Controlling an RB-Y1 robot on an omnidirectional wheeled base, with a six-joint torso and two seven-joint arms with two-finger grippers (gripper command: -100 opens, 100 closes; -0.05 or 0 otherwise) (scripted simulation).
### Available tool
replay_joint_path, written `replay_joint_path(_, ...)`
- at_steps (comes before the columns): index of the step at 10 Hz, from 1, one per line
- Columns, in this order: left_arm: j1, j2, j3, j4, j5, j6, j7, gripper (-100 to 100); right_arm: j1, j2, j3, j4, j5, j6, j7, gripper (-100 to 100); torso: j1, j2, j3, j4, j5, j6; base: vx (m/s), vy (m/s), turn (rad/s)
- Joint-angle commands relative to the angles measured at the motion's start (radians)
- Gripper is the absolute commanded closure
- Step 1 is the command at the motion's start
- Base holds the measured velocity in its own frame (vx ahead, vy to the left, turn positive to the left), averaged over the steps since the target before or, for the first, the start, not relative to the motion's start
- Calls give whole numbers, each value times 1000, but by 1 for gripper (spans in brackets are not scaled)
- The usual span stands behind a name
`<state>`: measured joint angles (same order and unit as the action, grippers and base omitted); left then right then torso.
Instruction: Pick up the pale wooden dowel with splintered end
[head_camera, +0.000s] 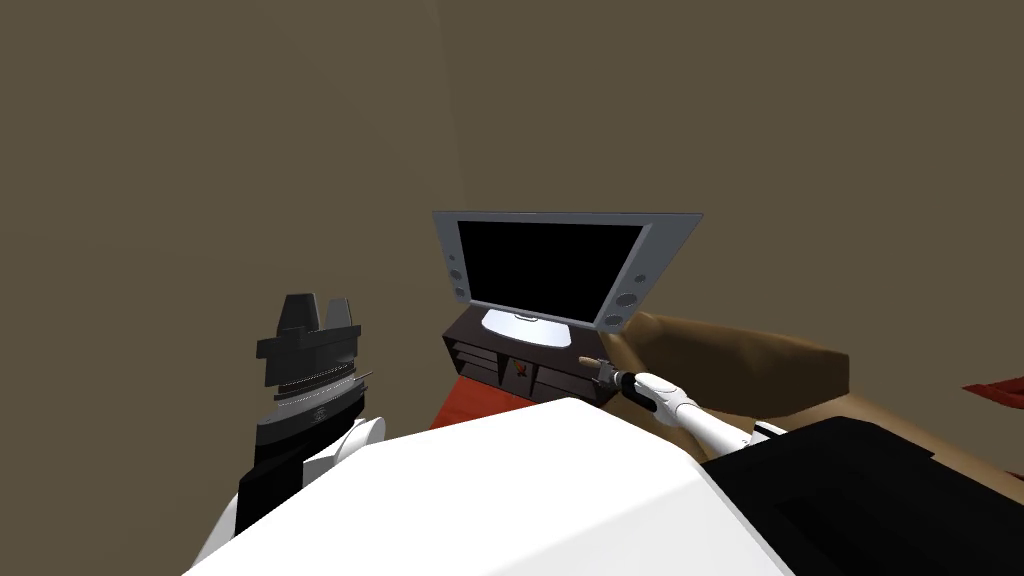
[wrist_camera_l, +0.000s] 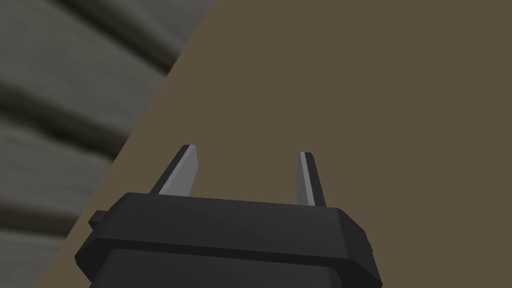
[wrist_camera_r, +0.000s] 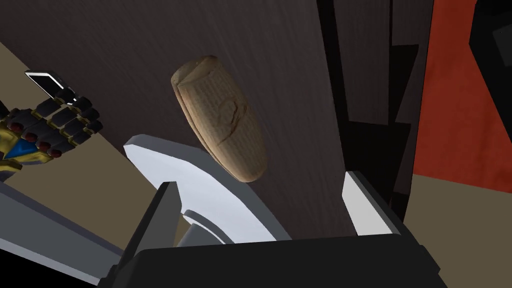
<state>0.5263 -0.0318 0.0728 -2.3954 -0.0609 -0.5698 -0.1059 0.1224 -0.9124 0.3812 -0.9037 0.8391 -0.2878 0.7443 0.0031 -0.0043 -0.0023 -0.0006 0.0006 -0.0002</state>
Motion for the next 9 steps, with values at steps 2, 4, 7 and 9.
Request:
replay_joint_path(2, 0, 0, 0, 0, 0, 0, 0, 0, -3, -32, 27, 79, 12, 34, 32, -100, 0, 0, 0, 0, 0, 0, 71, 22, 236)
replay_joint_path(4, 0, 0, 0, 0, 0, 0, 0, 0, -8, -38, 38, 110, 15, 43, 41, -100, -1, 1, 0, 0, 0, 1, 37, 13, 84)
replay_joint_path(7, 0, 0, 0, 0, 0, 0, 0, 0, -11, -42, 48, 135, 18, 50, 50, -100, -1, 3, 2, 1, 0, 1, 23, 12, 79)
replay_joint_path(9, 0, 0, 0, 0, 0, 0, 0, 0, -13, -42, 66, 173, 22, 61, 63, -100, -1, 3, 1, 1, 0, 1, 32, 15, 101)
